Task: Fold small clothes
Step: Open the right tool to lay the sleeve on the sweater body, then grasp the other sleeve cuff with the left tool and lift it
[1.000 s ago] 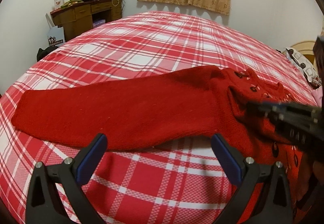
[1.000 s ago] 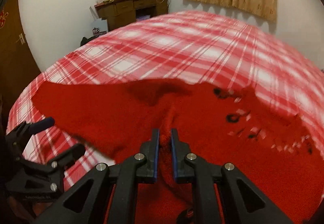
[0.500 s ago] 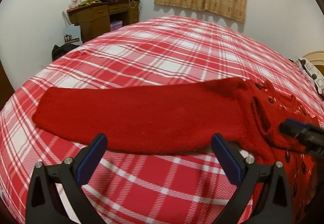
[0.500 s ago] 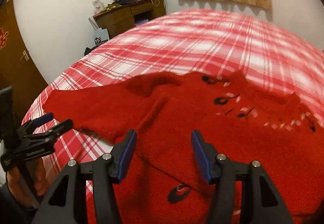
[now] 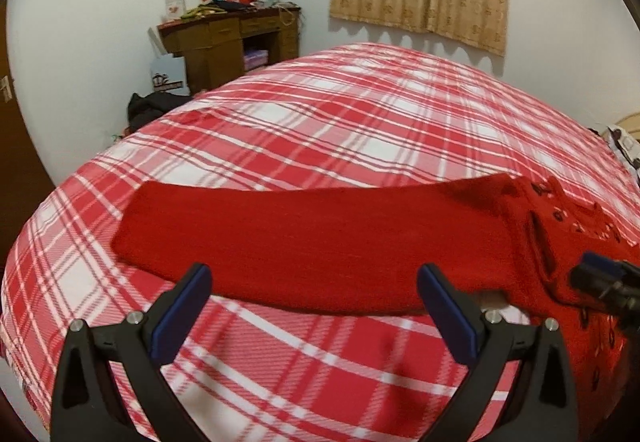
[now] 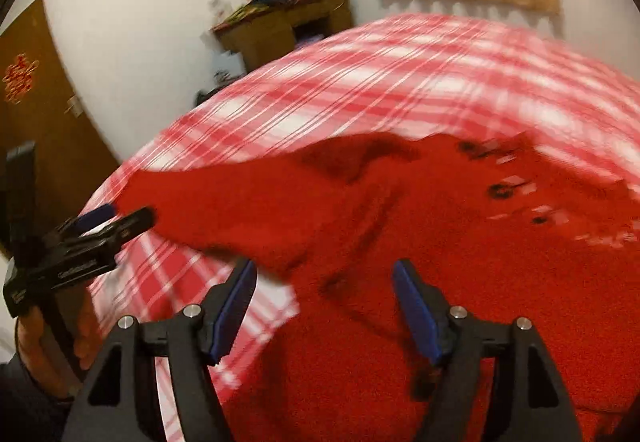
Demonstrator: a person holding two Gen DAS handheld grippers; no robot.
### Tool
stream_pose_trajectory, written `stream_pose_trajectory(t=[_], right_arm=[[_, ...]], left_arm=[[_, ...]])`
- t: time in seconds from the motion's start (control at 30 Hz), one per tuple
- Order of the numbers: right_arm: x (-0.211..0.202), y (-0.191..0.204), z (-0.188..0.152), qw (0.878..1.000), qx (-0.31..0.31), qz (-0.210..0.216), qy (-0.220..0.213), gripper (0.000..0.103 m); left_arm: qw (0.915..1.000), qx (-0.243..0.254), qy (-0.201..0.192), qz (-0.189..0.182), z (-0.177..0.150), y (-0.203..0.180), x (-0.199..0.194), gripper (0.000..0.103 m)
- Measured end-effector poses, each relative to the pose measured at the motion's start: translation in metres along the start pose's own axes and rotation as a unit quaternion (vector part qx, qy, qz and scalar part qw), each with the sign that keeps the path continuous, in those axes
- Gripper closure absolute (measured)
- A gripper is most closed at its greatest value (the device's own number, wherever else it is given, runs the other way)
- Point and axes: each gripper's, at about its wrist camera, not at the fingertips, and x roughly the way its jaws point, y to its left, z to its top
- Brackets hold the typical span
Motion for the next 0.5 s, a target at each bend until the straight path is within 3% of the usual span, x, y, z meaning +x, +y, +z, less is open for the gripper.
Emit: stream_pose_trajectory(t=[0.13, 0.27, 0.37, 0.5], right_arm=[[0.001, -0.023, 0.003, 0.999, 0.033, -0.040, 0.008, 0.031], [0.026, -0.008, -0.011, 0.998, 0.023, 0.014, 0.057, 0.031], [0.032, 0.021, -0.018, 0.998, -0.020, 0.003, 0.053, 0.031], [0.024, 0.025, -0.017, 0.999, -0.016, 0.020, 0.032, 0.031]], left_arm=[[0.9994, -0.018, 0.000, 0.030, 0.005, 0.022, 0.005, 0.000], [0.9975, -0.034, 0.001, 0.062, 0.011, 0.046, 0.011, 0.000], [0.9965, -0.053, 0.013, 0.063, 0.015, 0.067, 0.014, 0.000], [0.9941, -0.080, 0.030, 0.067, 0.018, 0.099, 0.016, 0.000]])
